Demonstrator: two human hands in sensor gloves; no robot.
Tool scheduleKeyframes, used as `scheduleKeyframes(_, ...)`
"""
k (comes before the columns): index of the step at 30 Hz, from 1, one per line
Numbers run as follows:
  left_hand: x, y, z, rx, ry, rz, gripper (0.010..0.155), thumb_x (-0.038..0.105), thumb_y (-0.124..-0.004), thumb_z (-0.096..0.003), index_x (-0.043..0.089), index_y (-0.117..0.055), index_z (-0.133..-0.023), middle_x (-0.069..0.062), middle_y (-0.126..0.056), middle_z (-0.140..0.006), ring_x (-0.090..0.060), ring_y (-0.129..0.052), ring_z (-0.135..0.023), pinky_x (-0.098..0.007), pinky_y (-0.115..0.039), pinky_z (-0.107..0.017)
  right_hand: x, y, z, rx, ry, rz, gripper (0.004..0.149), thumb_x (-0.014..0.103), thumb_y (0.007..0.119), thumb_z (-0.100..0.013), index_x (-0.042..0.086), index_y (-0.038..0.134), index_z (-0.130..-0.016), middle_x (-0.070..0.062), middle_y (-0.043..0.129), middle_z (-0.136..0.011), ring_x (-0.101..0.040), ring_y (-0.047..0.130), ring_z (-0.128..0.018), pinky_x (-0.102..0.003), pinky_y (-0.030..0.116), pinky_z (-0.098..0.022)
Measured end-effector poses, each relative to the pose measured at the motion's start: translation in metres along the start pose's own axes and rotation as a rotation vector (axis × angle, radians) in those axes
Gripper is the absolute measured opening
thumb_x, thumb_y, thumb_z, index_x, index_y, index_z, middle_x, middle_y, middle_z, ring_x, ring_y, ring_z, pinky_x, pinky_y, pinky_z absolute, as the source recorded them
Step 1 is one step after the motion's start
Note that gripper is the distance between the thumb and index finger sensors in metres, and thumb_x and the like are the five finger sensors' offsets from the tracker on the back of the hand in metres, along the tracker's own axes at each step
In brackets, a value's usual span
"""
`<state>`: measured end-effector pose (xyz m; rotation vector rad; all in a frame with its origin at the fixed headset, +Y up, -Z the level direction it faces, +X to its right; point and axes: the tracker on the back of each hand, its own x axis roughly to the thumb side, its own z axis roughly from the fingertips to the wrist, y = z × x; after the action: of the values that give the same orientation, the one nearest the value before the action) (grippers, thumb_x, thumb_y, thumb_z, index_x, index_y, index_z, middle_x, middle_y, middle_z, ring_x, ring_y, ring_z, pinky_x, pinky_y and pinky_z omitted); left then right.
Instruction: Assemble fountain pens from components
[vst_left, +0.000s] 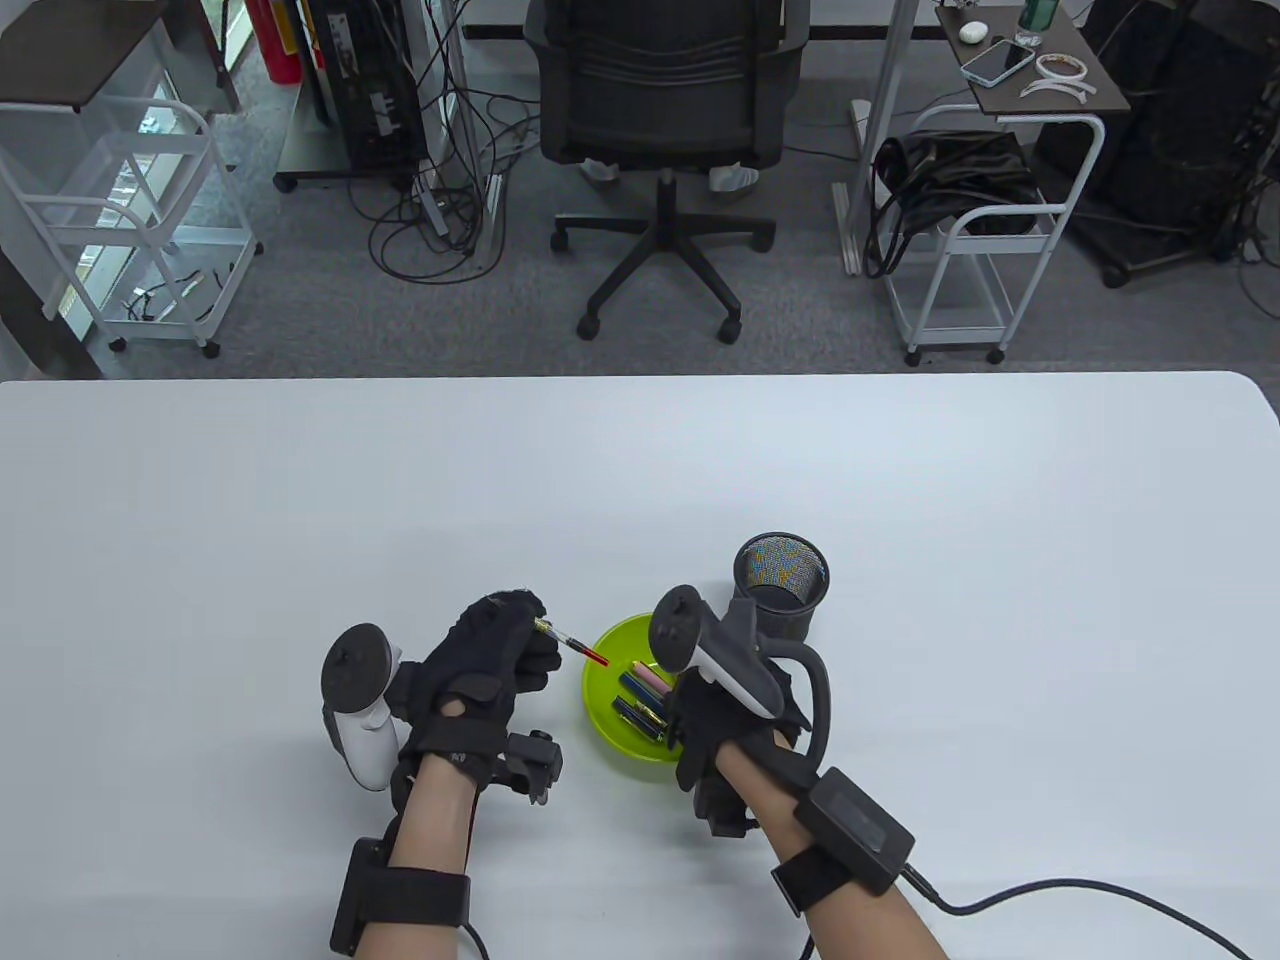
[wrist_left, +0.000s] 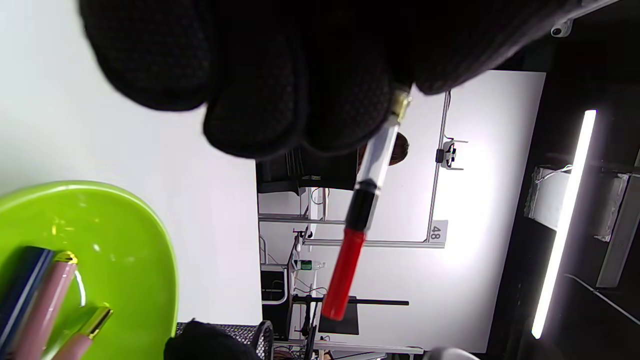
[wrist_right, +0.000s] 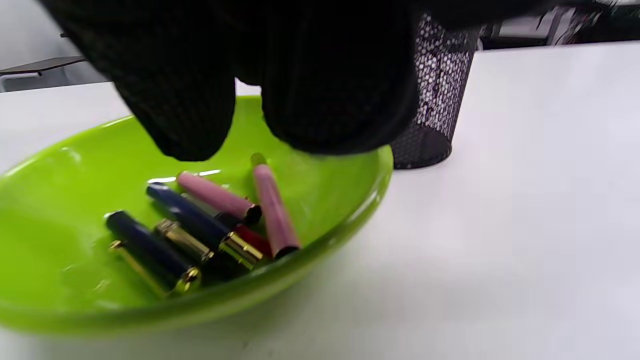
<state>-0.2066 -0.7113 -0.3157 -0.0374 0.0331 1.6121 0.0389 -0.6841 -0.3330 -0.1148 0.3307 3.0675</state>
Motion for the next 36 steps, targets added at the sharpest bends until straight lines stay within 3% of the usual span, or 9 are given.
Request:
scheduleKeyframes(4,0.003,0.004,0.001,0.013,-0.016,0.043,0.045,0.045,-0.071,-0.0558,0.018,-0.072,-0.092,-0.003,-0.091,-0.075,-0.025,-0.093,-0.064,-0.048,-0.078,-0.049,0.011,0.007,-0.009,0.036,0.046,0.132,0.069,0.040,0.096,-0.038,0.016,0.072,-0.098,-0.009,0.096,-0.076,-0.018,0.101,-0.023,-0.029,0.083,-0.002)
scheduleKeyframes(8,0.004,0.006,0.001,0.010,-0.020,0.065,0.045,0.045,-0.071,-0.0560,0.018,-0.072,-0.092,-0.002,-0.091,-0.075,-0.025,-0.093,-0.064,-0.048,-0.078,-0.049,0.014,0.013,-0.018,0.052,0.041,0.093,0.067,0.040,0.096,-0.038,0.016,0.073,-0.096,-0.010,0.097,-0.075,-0.019,0.102,-0.022,-0.030,0.083,-0.002)
scheduleKeyframes(20,0.005,0.005,0.000,-0.014,-0.030,0.109,0.045,0.045,-0.071,-0.0561,0.017,-0.072,-0.092,-0.003,-0.091,-0.075,-0.025,-0.093,-0.064,-0.048,-0.078,-0.049,0.024,0.021,-0.022,0.089,0.074,0.237,0.066,0.037,0.095,-0.040,0.017,0.072,-0.098,-0.009,0.096,-0.077,-0.018,0.100,-0.022,-0.030,0.082,-0.003)
scheduleKeyframes(36,0.008,0.006,0.002,-0.025,-0.055,0.144,0.045,0.044,-0.071,-0.0558,0.016,-0.073,-0.091,-0.003,-0.091,-0.074,-0.026,-0.093,-0.063,-0.049,-0.079,-0.048,0.026,0.022,-0.018,0.121,0.077,0.207,0.066,0.038,0.097,-0.038,0.019,0.073,-0.097,-0.004,0.098,-0.073,-0.018,0.100,-0.023,-0.031,0.082,-0.004)
